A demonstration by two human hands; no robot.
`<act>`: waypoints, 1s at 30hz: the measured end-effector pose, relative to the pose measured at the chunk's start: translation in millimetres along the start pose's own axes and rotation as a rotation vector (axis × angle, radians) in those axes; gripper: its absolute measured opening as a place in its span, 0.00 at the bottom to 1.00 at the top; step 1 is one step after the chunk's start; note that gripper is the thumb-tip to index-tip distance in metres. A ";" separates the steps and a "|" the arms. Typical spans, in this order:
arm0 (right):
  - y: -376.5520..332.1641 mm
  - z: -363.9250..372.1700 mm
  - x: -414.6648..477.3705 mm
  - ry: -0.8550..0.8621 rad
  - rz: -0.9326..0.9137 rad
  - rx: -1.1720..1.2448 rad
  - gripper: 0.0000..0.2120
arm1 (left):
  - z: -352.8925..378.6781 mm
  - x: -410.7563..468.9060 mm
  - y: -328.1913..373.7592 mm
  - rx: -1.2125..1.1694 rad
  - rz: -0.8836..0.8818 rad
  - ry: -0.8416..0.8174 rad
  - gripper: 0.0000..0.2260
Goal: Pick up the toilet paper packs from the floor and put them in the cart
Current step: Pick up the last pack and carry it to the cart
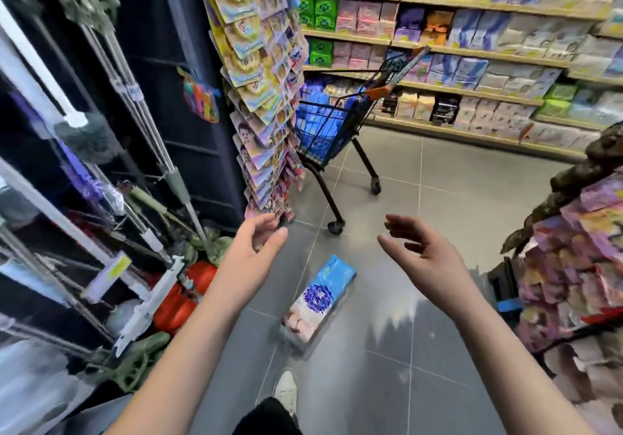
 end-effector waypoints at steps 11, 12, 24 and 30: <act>35.4 46.8 136.1 -0.064 0.181 -0.041 0.17 | 0.4 156.4 -36.3 -0.057 -0.191 -0.046 0.16; 41.7 50.2 146.0 -0.075 0.196 -0.037 0.17 | 3.3 163.9 -41.8 -0.071 -0.216 -0.036 0.16; 228.0 130.0 259.8 -0.269 0.357 -0.083 0.16 | 82.8 234.8 -224.2 -0.130 -0.584 0.150 0.14; 362.5 194.6 277.4 -0.333 0.445 -0.144 0.14 | 141.1 250.4 -365.5 -0.173 -0.766 0.224 0.19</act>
Point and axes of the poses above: each hand's wrist, its own x-axis towards the middle knuckle, its own z-axis out of the palm, y = z × x, the point moved 2 cm from there along x, towards the middle knuckle, and after that the axes turned 3 degrees about -z, right-handed, at the moved point
